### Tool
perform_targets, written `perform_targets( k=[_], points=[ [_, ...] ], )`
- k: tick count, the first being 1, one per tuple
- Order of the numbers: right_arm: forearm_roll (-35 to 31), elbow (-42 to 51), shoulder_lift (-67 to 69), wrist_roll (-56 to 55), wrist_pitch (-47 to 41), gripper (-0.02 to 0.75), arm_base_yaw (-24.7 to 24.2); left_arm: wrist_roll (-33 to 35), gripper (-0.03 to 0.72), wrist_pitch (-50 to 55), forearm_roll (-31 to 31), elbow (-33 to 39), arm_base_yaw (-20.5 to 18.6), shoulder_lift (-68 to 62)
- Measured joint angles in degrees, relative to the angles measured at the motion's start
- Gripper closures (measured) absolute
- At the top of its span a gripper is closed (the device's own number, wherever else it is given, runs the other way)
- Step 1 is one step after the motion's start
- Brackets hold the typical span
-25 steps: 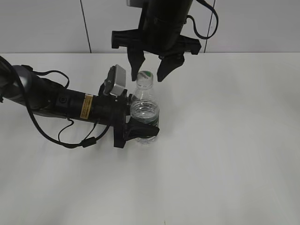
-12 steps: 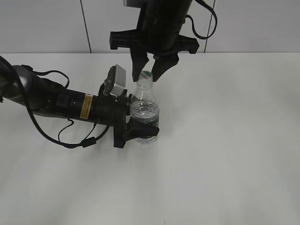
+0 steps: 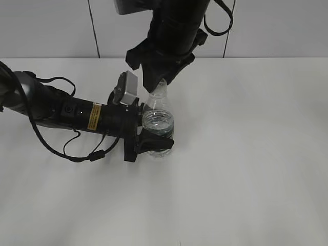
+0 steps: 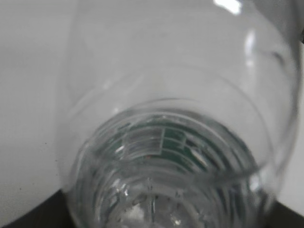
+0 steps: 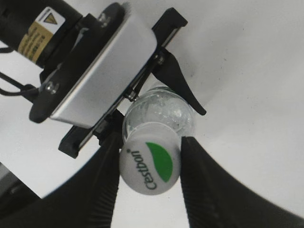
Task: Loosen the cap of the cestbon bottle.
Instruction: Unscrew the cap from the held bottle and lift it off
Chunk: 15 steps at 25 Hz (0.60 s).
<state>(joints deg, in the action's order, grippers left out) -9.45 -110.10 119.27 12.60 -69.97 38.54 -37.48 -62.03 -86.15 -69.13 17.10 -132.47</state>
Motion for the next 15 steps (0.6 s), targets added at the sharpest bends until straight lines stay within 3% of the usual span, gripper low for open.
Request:
perform_targets(
  k=[8, 15],
  points=[
    [0.00, 0.00, -0.05, 19.82, 0.00, 0.440, 0.00, 0.10, 0.276, 0.00, -0.04, 0.00, 0.00, 0.00],
    [0.00, -0.06, -0.10, 28.76, 0.02, 0.442, 0.00, 0.05, 0.276, 0.04, 0.01, 0.00, 0.00, 0.00]
  ],
)
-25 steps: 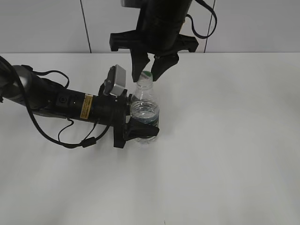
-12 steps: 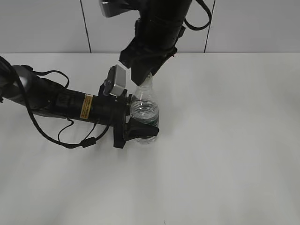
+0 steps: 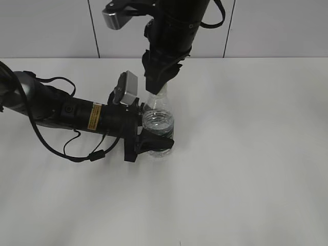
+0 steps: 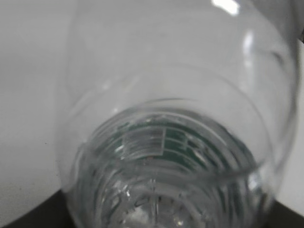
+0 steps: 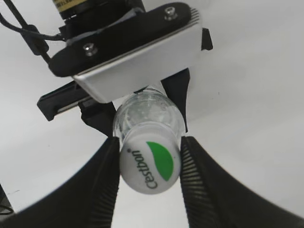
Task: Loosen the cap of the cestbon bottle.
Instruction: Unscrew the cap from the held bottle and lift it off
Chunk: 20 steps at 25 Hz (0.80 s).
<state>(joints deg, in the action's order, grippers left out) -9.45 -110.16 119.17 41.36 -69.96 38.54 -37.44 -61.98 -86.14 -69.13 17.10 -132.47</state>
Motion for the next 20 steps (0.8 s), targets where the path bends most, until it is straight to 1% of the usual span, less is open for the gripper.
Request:
perform_targets(
  k=[14, 20],
  points=[
    [-0.48, 0.00, 0.00, 16.45, -0.12, 0.444, 0.00, 0.06, 0.276, 0.07, -0.67, 0.00, 0.00, 0.00],
    [-0.62, 0.00, 0.00, 18.44, -0.17, 0.444, 0.00, 0.06, 0.276, 0.12, -1.38, -0.15, 0.00, 0.00]
  ],
)
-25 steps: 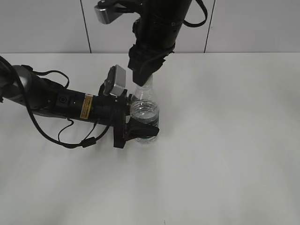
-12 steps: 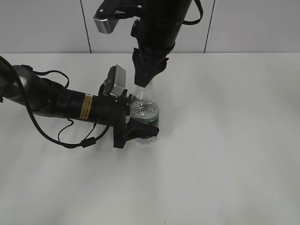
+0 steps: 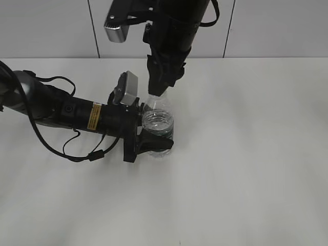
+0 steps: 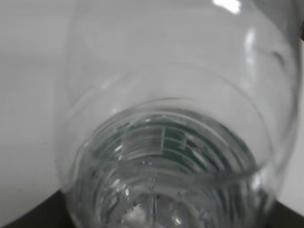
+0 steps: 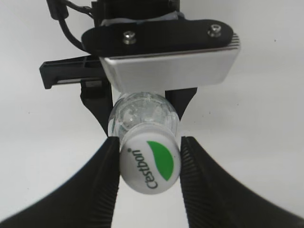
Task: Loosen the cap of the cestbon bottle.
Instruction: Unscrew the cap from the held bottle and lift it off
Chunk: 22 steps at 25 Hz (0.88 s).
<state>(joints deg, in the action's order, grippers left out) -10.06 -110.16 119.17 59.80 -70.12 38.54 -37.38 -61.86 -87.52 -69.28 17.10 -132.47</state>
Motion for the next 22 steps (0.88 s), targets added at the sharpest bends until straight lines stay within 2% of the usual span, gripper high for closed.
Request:
perform_targets(
  k=[22],
  points=[
    [0.16, -1.24, 0.08, 4.36, -0.87, 0.445, 0.00, -0.17, 0.276, 0.05, -0.38, -0.12, 0.00, 0.06]
  ],
)
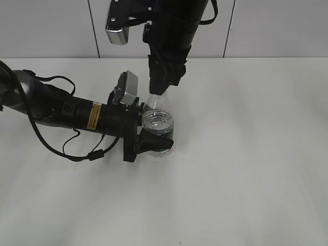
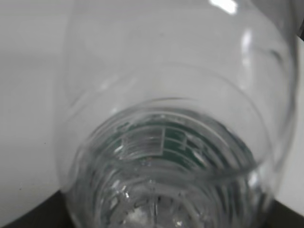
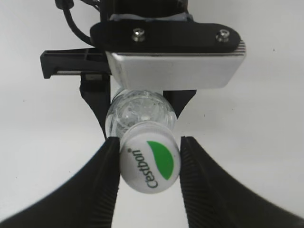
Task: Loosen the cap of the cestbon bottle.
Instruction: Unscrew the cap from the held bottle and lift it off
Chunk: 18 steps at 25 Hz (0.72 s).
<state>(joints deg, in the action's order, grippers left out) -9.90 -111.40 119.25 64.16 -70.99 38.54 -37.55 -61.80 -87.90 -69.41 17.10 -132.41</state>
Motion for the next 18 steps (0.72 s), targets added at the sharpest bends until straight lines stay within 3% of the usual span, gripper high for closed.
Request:
perform_targets(
  k=[18],
  points=[
    [0.06, -0.66, -0.12, 13.65, -0.14, 0.446, 0.00, -0.43, 0.276, 0.11, -0.56, -0.17, -0.05, 0.00]
  ],
)
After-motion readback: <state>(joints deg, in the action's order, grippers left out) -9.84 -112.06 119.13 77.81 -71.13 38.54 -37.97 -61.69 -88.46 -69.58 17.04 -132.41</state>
